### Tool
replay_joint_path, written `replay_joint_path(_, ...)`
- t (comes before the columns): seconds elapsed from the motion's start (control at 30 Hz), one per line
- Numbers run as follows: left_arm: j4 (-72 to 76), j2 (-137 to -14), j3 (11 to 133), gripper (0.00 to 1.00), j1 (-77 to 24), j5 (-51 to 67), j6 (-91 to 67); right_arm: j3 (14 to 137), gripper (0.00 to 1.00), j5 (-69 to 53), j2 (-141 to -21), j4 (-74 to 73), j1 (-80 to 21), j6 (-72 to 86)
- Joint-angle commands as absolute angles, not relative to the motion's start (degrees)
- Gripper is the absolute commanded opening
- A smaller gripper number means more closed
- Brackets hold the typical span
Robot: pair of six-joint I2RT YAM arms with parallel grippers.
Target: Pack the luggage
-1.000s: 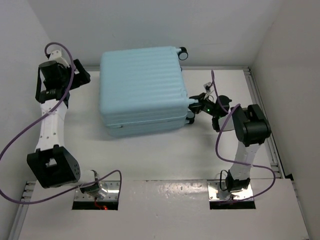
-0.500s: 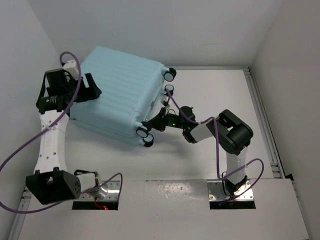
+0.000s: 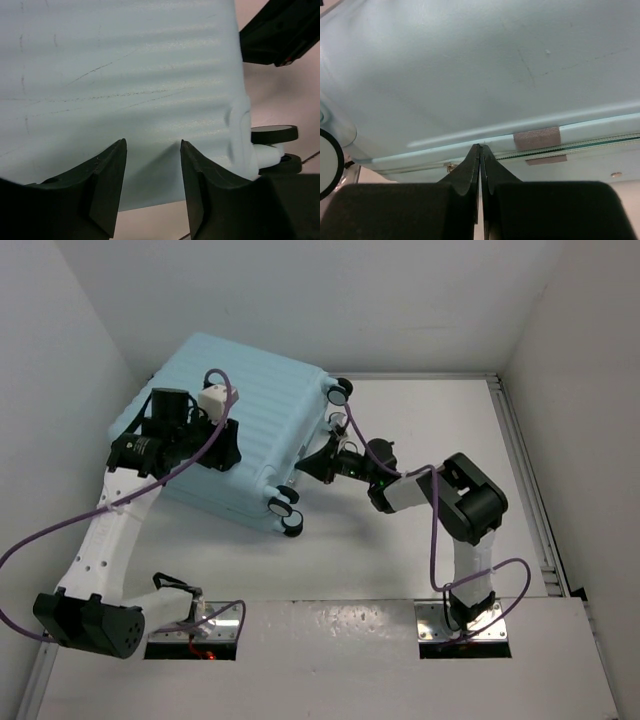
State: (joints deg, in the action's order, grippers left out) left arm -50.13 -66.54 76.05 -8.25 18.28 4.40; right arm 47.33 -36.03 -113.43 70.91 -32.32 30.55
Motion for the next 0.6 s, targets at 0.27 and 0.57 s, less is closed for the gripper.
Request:
replay_joint_path(0.27, -44.9, -65.8, 74.3, 0.62, -11.3, 8.6, 8.3, 39.6, 0.49, -43.5, -109.0, 79.4, -31.4, 28.9)
replay_joint_path(0.57, -43.3, -65.2, 73.0, 0.69, -13.0, 6.4, 7.7, 35.2, 0.68, -46.6, -106.3, 79.1, -26.0, 28.6)
